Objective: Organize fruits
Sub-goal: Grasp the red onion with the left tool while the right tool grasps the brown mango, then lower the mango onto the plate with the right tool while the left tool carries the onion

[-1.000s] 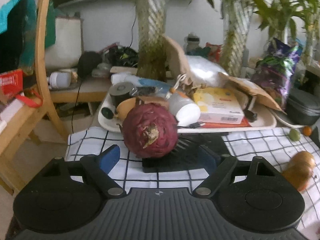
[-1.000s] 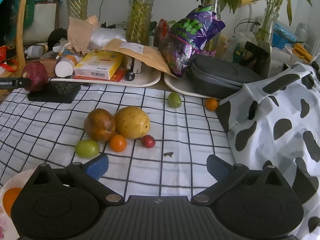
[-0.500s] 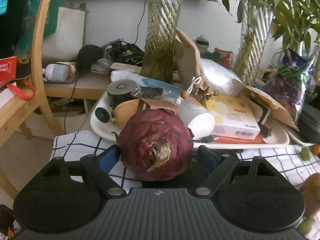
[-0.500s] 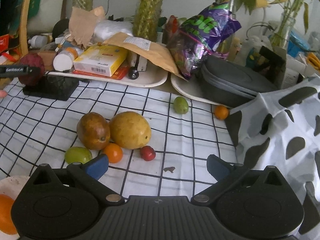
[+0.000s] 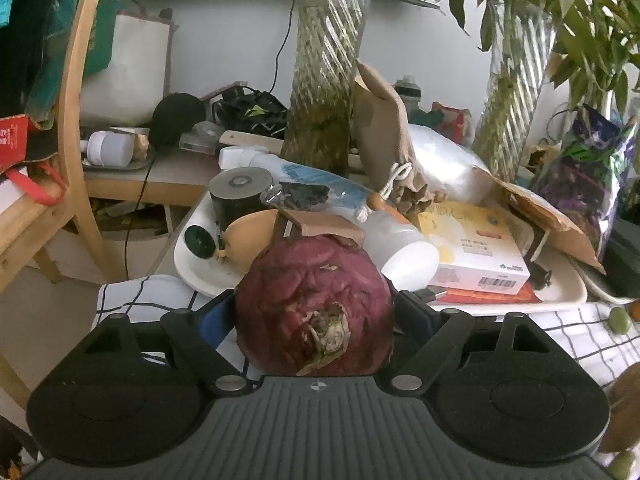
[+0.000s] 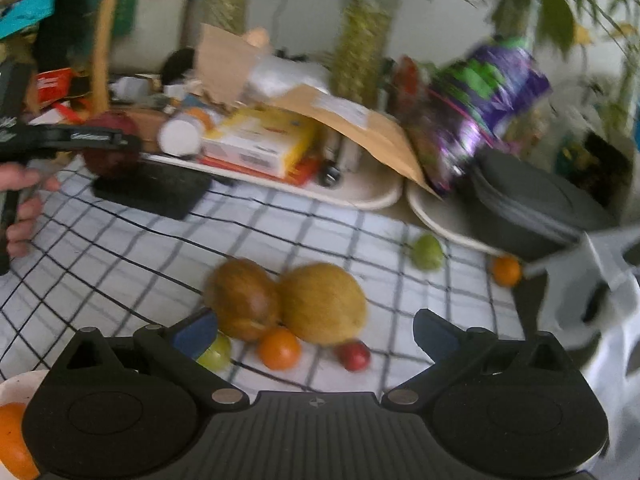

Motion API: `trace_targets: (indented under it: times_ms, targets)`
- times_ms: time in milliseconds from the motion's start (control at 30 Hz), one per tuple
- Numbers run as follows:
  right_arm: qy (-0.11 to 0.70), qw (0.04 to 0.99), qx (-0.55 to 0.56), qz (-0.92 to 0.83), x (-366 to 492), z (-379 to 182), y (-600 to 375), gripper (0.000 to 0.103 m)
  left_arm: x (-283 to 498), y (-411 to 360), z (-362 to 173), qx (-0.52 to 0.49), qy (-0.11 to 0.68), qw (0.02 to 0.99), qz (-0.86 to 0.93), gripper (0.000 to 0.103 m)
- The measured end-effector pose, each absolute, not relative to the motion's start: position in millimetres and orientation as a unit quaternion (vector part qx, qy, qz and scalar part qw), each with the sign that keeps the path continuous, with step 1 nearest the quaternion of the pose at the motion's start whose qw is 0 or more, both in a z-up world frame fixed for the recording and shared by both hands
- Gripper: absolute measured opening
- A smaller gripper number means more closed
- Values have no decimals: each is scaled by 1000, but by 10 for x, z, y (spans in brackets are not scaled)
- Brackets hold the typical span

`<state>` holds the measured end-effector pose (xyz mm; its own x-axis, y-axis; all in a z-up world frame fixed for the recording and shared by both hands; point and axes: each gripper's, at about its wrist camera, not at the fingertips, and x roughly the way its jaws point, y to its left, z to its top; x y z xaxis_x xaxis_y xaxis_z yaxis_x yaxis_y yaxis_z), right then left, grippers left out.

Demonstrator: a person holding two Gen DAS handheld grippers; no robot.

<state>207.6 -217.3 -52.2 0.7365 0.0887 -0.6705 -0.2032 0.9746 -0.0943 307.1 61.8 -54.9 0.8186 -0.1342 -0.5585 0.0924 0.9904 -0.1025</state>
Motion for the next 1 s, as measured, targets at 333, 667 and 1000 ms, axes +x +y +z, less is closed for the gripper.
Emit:
trace_targets:
  times_ms: [333, 667, 1000]
  targets:
    - [303, 919, -195, 160, 2062, -564, -1742, 72, 3102, 616, -528, -26, 311, 948, -65, 72]
    - [315, 899, -257, 165, 2082, -634, -1629, 45, 3081, 606, -505, -18, 310, 948, -71, 67]
    - [289, 918, -216, 166, 1960, -395, -1676, 42, 2973, 541, -412, -7, 301, 950, -84, 66]
